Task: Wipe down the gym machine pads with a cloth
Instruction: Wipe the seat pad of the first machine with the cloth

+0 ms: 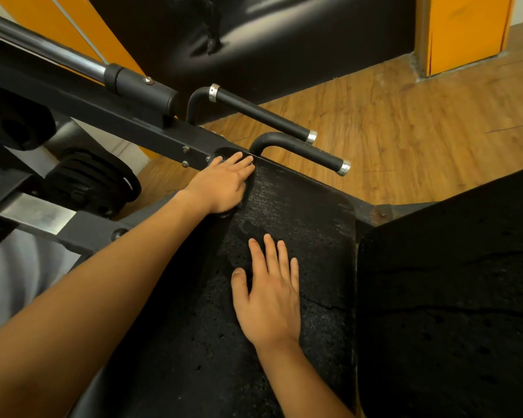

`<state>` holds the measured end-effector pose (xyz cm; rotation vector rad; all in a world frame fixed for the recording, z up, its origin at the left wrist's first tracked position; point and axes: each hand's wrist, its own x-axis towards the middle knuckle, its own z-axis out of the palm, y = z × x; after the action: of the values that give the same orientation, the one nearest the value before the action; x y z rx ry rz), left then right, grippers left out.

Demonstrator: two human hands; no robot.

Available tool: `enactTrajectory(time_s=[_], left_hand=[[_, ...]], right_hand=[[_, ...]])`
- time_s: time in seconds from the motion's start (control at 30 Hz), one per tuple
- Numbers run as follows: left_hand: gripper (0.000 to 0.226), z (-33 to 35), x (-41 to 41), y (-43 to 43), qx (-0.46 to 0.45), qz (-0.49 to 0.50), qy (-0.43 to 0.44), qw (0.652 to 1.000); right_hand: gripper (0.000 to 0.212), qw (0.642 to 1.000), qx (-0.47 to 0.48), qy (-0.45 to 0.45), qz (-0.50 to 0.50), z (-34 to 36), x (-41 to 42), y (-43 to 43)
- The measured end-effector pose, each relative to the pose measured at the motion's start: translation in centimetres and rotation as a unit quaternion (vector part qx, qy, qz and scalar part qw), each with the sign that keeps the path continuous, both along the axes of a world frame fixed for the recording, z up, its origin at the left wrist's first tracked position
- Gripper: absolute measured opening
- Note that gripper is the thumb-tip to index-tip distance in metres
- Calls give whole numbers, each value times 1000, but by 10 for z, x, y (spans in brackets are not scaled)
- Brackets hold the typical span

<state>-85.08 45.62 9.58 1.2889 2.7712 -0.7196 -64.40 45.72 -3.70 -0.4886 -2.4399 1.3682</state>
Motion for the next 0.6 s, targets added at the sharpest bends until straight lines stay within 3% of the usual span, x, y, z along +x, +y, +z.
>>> enactTrajectory(time_s=[0.3, 0.6], left_hand=[[56, -3, -18, 29, -19, 16, 11, 1000], [56, 1, 14, -4, -10, 0, -3, 1000]], right_hand=[[59, 1000, -3, 3, 0, 0, 1, 1], [60, 1000, 0, 6, -5, 1, 1, 0]])
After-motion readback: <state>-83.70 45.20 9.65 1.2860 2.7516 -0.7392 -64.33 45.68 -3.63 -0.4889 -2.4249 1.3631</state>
